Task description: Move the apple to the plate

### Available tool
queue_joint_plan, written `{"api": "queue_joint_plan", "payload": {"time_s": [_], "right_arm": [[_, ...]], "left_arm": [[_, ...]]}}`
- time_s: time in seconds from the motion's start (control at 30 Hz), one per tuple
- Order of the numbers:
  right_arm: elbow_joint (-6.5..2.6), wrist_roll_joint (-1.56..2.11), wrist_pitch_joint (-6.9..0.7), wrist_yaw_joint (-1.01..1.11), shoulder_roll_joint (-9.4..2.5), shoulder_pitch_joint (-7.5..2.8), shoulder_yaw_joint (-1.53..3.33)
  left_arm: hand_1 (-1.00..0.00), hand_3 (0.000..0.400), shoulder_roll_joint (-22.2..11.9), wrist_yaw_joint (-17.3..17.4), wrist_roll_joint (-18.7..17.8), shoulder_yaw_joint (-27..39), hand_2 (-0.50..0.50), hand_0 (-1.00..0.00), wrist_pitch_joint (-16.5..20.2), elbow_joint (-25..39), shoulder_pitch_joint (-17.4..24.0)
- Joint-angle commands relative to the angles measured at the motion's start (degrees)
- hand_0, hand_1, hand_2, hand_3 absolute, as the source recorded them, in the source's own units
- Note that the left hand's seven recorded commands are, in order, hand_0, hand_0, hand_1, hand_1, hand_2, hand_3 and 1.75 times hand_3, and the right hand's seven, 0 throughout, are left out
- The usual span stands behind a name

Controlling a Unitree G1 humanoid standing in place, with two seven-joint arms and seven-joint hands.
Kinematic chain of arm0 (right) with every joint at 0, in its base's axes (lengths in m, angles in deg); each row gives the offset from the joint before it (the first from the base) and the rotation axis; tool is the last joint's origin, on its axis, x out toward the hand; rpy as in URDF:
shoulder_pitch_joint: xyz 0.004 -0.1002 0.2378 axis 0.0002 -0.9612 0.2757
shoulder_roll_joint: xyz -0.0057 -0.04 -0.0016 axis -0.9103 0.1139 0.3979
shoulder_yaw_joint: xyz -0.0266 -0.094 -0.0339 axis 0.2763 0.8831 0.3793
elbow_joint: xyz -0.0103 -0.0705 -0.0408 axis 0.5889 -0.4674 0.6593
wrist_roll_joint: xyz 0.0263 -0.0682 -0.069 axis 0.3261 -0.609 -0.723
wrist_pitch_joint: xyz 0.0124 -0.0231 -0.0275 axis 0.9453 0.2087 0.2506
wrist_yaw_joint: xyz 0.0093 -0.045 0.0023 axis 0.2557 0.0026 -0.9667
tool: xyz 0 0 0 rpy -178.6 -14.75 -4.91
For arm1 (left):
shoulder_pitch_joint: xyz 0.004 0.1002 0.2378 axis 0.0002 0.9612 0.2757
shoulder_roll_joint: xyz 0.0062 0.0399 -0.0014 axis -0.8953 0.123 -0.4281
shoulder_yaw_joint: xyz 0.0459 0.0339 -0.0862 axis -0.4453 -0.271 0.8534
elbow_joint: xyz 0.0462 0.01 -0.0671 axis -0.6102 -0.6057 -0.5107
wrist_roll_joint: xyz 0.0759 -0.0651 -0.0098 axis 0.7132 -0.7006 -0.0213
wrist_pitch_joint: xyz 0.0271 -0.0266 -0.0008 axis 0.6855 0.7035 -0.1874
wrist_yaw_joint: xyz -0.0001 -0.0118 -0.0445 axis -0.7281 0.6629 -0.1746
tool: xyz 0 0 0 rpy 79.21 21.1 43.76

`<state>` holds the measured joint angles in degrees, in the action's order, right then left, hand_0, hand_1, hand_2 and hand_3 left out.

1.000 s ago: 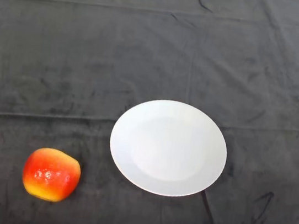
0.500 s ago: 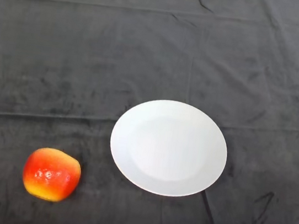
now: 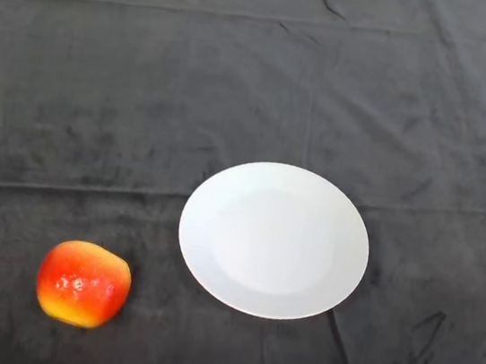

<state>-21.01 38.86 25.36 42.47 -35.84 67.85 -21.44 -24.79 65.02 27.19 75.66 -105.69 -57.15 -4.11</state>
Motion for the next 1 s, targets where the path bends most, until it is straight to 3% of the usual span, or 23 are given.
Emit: {"api": "queue_joint_plan", "payload": {"time_s": [0.03, 0.37, 0.77, 1.0], "right_arm": [[-1.67, 0.10, -0.49, -0.32, 0.46, -0.33, 0.15], [-1.32, 0.13, -0.54, -0.25, 0.47, -0.55, 0.15], [-0.46, 0.19, -0.70, -0.05, 0.48, -1.05, 0.15], [0.11, 0.22, -0.83, 0.10, 0.49, -1.35, 0.15]], "left_arm": [[0.00, 0.000, -1.4, 0.4, 1.7, -1.7, 0.00, 0.00, 1.3, 4.3, -1.7], [0.00, 0.000, 1.5, 3.1, 4.3, -7.5, 0.00, 0.00, 8.7, 20.7, 4.2], [0.00, 0.000, 4.1, 7.6, 7.1, -15.3, 0.00, 0.00, 22.4, 46.8, 14.7], [0.00, 0.000, 3.4, 11.2, 7.7, -18.6, 0.00, 0.00, 31.6, 60.5, 19.3]]}}
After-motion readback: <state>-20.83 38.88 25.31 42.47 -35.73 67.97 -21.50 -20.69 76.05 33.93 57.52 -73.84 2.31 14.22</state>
